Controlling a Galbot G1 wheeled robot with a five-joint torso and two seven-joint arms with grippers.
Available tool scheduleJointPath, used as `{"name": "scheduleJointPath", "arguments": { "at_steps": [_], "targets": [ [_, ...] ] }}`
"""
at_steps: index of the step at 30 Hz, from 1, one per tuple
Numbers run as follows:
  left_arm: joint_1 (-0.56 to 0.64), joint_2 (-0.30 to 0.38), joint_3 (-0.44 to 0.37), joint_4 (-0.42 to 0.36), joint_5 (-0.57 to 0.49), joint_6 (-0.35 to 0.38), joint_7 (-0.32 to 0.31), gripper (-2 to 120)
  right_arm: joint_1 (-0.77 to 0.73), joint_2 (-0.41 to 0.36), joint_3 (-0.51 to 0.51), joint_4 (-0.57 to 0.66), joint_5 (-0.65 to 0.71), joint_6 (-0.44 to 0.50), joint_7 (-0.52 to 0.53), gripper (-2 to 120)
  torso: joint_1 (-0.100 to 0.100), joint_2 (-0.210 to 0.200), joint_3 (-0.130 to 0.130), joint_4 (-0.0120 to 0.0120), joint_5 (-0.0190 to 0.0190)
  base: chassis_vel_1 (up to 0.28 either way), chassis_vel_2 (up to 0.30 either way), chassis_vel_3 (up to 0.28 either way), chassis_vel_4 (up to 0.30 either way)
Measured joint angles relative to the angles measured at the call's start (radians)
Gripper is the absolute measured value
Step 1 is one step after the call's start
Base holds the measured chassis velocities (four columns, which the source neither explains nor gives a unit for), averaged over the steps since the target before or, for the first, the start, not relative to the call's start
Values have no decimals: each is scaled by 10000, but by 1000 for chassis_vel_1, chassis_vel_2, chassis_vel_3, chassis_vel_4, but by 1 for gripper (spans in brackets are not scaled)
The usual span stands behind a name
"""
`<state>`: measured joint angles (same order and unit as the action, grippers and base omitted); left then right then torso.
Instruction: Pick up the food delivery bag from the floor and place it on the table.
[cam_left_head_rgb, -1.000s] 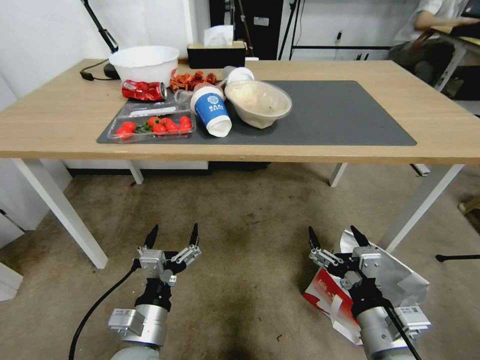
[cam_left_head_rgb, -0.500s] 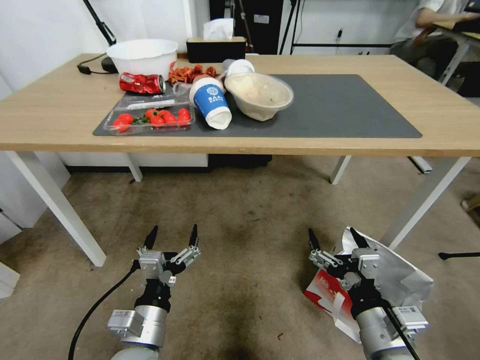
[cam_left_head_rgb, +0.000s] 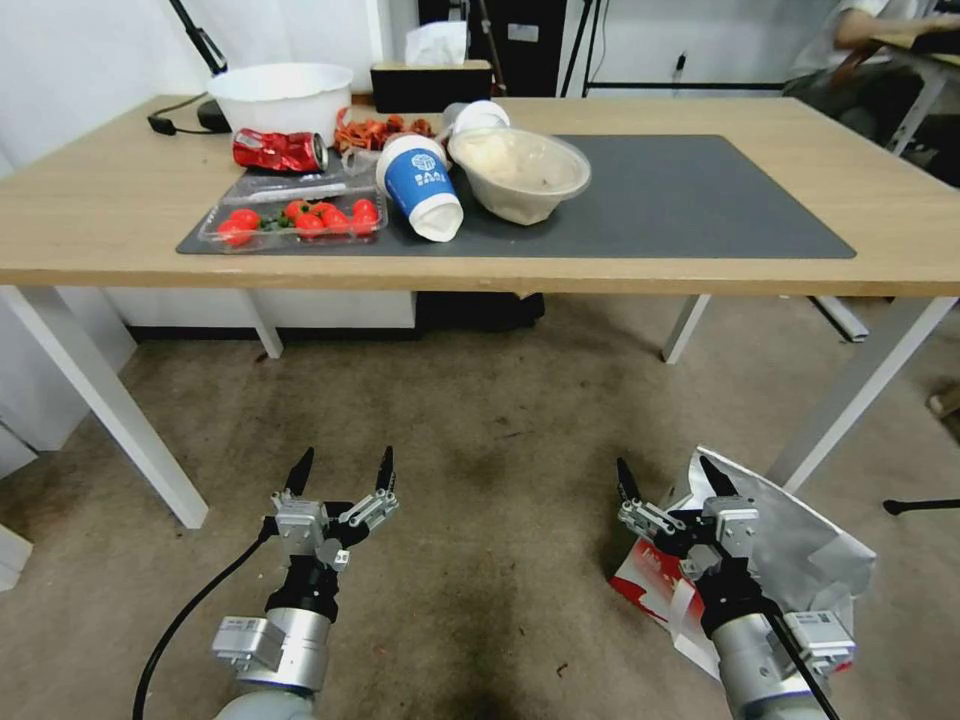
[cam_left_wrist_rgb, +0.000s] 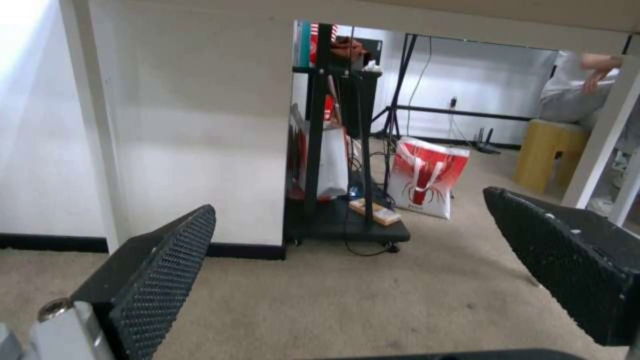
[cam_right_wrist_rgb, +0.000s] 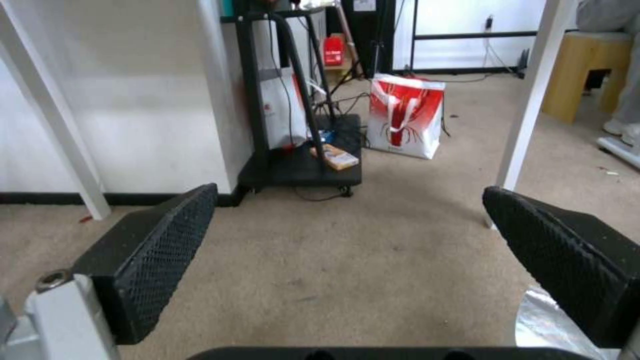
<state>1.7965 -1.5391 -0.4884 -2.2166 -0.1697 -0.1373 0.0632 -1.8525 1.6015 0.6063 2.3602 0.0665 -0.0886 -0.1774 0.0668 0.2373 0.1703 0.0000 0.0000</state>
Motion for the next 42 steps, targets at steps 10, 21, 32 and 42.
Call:
{"name": "scheduleJointPath", "arguments": {
  "at_steps": [10, 21, 32, 42],
  "targets": [
    [-32, -10, -16, 192, -73, -3, 61, 100, 15, -8, 7, -62, 0, -6, -4, 100, -88, -365, -273, 0, -1, 0, 0, 0, 0],
    [-22, -17, -44, 220, -70, -29, 129, 100, 25, 10, 3, -48, -2, -2, -20, 100, -170, -788, -614, 0, -1, 0, 0, 0, 0],
    [-24, -34, -32, 274, -72, -45, 132, 100, 25, 11, 8, -31, -7, 1, -31, 100, -245, -1243, -996, 0, 0, 0, 0, 0, 0],
    [-6, -57, -11, 290, -69, -103, 147, 100, 3, 5, 7, -20, -21, 11, -36, 100, -290, -1624, -1332, 0, 0, 0, 0, 0, 0]
  ]
}}
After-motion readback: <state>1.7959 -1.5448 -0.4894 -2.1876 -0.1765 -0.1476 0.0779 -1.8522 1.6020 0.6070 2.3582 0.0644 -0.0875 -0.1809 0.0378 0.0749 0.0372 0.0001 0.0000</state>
